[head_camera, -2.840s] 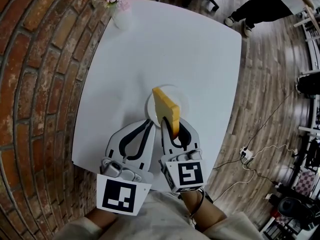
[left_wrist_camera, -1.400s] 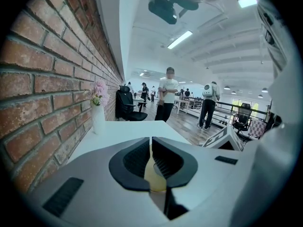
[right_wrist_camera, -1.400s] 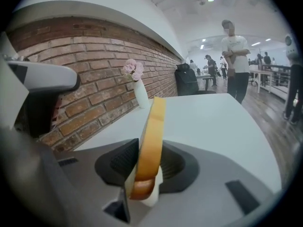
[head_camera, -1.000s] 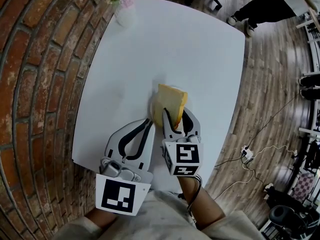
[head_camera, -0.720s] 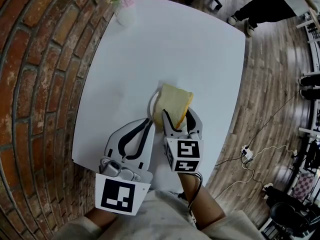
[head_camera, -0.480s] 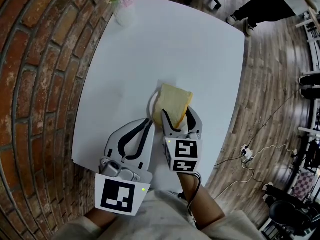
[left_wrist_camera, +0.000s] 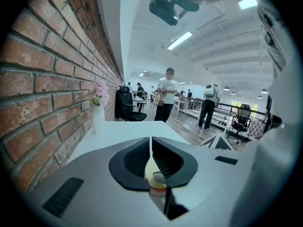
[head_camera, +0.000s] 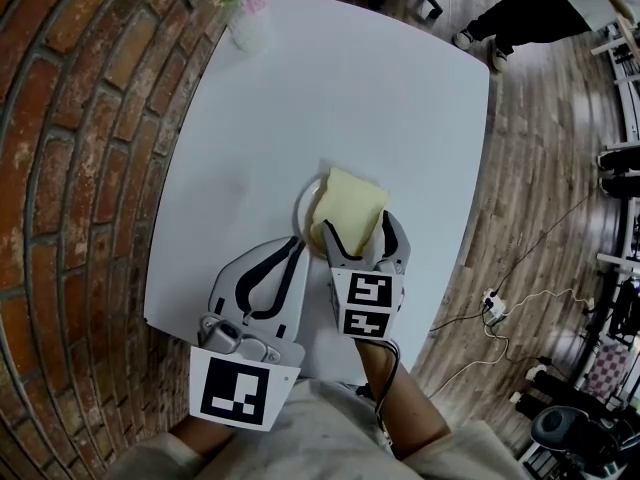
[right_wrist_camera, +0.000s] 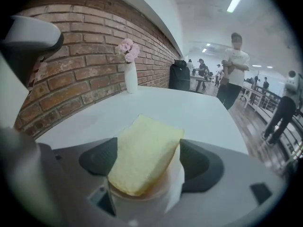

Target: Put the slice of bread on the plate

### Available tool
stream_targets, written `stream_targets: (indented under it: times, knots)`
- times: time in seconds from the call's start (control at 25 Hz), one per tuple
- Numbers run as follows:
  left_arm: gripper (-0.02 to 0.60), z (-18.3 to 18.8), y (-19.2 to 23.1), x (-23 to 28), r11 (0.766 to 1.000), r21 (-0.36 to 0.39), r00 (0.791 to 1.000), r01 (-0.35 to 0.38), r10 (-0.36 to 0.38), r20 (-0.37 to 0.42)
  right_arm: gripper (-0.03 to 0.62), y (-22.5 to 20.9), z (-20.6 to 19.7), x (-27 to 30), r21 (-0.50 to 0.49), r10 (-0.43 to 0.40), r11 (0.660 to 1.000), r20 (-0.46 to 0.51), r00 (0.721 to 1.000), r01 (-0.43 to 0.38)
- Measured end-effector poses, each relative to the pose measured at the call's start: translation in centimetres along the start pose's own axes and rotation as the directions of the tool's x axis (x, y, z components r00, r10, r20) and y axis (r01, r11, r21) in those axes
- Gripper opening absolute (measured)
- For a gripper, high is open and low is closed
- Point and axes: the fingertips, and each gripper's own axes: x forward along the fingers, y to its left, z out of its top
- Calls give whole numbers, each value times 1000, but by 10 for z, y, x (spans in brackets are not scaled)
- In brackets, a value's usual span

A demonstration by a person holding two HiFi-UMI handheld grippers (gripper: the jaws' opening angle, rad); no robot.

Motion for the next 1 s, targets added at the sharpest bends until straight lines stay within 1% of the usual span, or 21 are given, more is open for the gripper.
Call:
stream_targets:
  times: [0.64, 0.68, 0.72, 0.76, 0.8, 0.88, 1.0]
  knots:
    - [25, 3, -5, -3, 1000, 6, 1000, 6, -6, 11, 391, -4, 7, -7, 67, -6, 998, 51, 999, 3]
    - [25, 3, -5, -3, 1000, 8, 1000, 7, -7, 12, 353, -5, 8, -9, 73, -11, 997, 60, 998, 6]
    - [25, 4, -6, -3, 1000, 9, 1000, 8, -8, 13, 249, -7, 10, -12, 78, -17, 997, 73, 997, 11]
    - [25, 4, -6, -4, 1000, 9, 1000, 8, -8, 13, 110, -8, 12, -14, 80, -22, 997, 87, 996, 15]
    - [25, 4, -7, -4, 1000, 8, 1000, 8, -8, 13, 25, -8, 14, -16, 80, -23, 997, 97, 995, 15]
    - [25, 5, -7, -5, 1000, 7, 1000, 6, -6, 14, 8, -8, 18, -18, 76, -18, 997, 106, 994, 10]
    - [25, 6, -9, -6, 1000, 7, 1000, 6, -6, 18, 8, -7, 21, -20, 74, -11, 997, 115, 993, 3]
